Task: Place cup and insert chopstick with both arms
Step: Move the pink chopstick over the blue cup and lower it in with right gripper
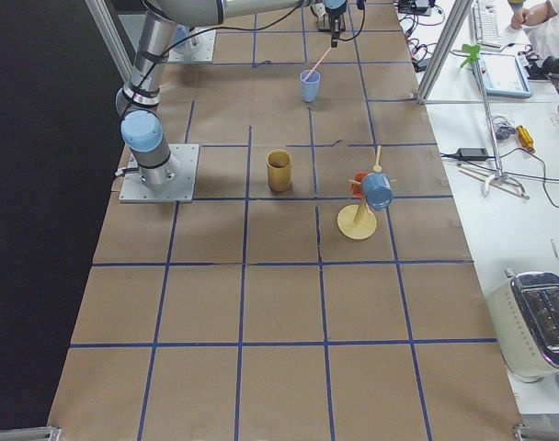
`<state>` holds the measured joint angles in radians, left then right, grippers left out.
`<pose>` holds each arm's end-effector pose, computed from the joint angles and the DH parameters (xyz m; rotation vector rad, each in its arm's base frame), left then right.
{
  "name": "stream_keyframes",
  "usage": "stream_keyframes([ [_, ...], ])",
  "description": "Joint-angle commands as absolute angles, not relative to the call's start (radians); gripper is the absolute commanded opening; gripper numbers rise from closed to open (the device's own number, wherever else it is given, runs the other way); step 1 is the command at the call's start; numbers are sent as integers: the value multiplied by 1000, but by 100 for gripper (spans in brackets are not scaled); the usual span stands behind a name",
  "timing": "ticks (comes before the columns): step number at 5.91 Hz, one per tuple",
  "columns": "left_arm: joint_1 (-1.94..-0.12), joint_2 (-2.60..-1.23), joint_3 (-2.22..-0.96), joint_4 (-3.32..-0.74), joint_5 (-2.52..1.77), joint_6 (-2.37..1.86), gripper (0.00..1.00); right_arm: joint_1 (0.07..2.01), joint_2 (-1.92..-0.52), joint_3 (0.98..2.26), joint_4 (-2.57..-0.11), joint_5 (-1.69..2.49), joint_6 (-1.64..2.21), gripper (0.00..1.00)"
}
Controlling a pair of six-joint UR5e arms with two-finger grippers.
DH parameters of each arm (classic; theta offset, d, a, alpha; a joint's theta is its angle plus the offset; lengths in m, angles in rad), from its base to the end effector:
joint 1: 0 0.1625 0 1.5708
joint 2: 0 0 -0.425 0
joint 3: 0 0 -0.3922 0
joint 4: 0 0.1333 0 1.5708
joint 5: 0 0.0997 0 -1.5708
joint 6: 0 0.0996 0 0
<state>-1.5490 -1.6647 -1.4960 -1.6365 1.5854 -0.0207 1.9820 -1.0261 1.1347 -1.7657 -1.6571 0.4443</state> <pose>-0.1204 -0.5256 0.4705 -0.0654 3.1235 0.1326 0.4013 -0.6083 0.3932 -0.0570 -3.0933 0.1770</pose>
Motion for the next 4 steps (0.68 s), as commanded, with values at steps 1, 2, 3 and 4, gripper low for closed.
stream_keyframes([
  [1, -1545, -1667, -1520, -1568, 1583, -32, 95, 1982, -1026, 1180, -1804, -1657, 439, 68],
  [2, -1545, -1672, -1522, -1550, 1583, -34, 95, 1977, -1029, 1175, -1802, -1648, 449, 100],
  [3, -1546, -1664, -1523, -1549, 1589, -35, 97, 1958, -1067, 1161, -1786, -1646, 445, 100],
  [4, -1546, -1663, -1523, -1549, 1589, -35, 98, 1930, -1141, 1148, -1693, -1649, 434, 100],
])
